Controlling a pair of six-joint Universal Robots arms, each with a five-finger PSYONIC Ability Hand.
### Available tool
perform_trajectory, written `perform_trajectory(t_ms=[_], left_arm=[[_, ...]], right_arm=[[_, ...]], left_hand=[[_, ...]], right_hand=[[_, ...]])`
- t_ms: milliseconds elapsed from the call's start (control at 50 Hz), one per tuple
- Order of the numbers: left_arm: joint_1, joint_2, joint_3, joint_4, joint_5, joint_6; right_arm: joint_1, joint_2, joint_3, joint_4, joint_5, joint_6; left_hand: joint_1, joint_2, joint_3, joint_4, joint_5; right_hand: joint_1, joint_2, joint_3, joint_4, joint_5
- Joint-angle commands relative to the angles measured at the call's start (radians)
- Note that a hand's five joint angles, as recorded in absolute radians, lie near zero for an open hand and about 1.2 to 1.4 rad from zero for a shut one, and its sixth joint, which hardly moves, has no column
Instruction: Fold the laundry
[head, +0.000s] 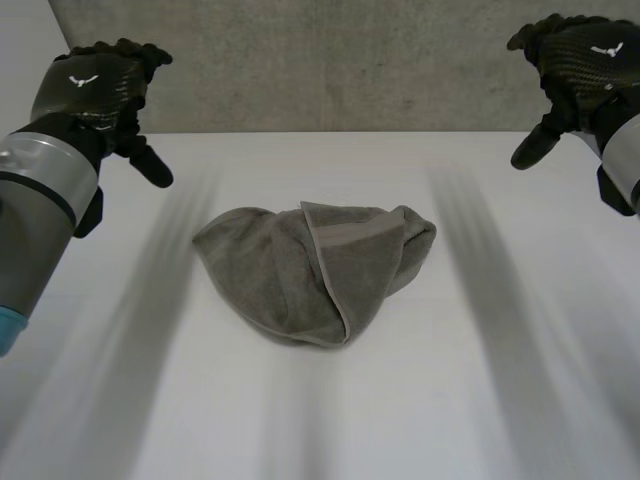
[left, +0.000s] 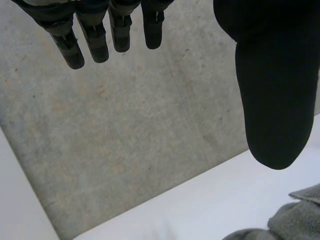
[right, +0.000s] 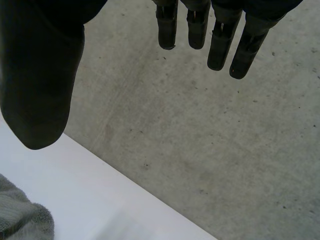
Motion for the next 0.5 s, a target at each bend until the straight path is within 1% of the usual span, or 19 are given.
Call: perform_trajectory(t_ms=[20, 320, 360, 380, 420, 440, 460, 480, 500], left_arm=[[0.031, 0.005, 0.009, -0.047, 0.007, -0.01], [0.03, 0.016, 0.005, -0.058, 0.015, -0.013], [0.03, 0.019, 0.0, -0.056, 0.018, -0.012], [0.03, 0.019, 0.0, -0.056, 0.018, -0.012], [0.027, 0.019, -0.009, -0.058, 0.036, -0.01], [0.027, 0.019, -0.009, -0.058, 0.036, -0.01], [0.025, 0.019, -0.02, -0.059, 0.055, -0.012], [0.025, 0.019, -0.02, -0.059, 0.055, -0.012], [0.025, 0.019, -0.041, -0.058, 0.084, -0.012]], right_arm=[[-0.012, 0.005, -0.043, 0.056, -0.01, -0.005], [-0.011, 0.016, -0.044, 0.063, -0.046, -0.012], [-0.011, 0.019, -0.044, 0.065, -0.081, -0.021], [-0.011, 0.019, -0.044, 0.065, -0.081, -0.021], [-0.002, 0.03, -0.044, 0.069, -0.16, -0.066], [-0.001, 0.03, -0.044, 0.069, -0.161, -0.067], [0.003, 0.045, -0.038, 0.075, -0.22, -0.132], [0.005, 0.07, -0.025, 0.08, -0.29, -0.227], [0.005, 0.07, -0.024, 0.08, -0.291, -0.228]], left_hand=[[0.008, 0.008, 0.007, 0.007, -0.013], [-0.001, -0.001, -0.002, -0.001, -0.022], [-0.001, -0.001, -0.002, -0.001, -0.022], [-0.001, -0.001, -0.002, -0.001, -0.022], [0.011, 0.011, 0.01, 0.01, -0.01], [0.011, 0.011, 0.01, 0.01, -0.01], [0.046, 0.046, 0.044, 0.045, 0.024], [0.046, 0.046, 0.045, 0.046, 0.025], [0.116, 0.116, 0.115, 0.115, 0.095]], right_hand=[[-0.056, -0.063, -0.065, -0.076, -0.059], [-0.056, -0.063, -0.065, -0.076, -0.059], [-0.056, -0.063, -0.065, -0.076, -0.059], [-0.056, -0.063, -0.065, -0.076, -0.059], [-0.056, -0.063, -0.065, -0.076, -0.059], [-0.056, -0.063, -0.065, -0.076, -0.059], [-0.056, -0.063, -0.065, -0.076, -0.059], [-0.056, -0.063, -0.065, -0.076, -0.059], [-0.056, -0.063, -0.065, -0.076, -0.059]])
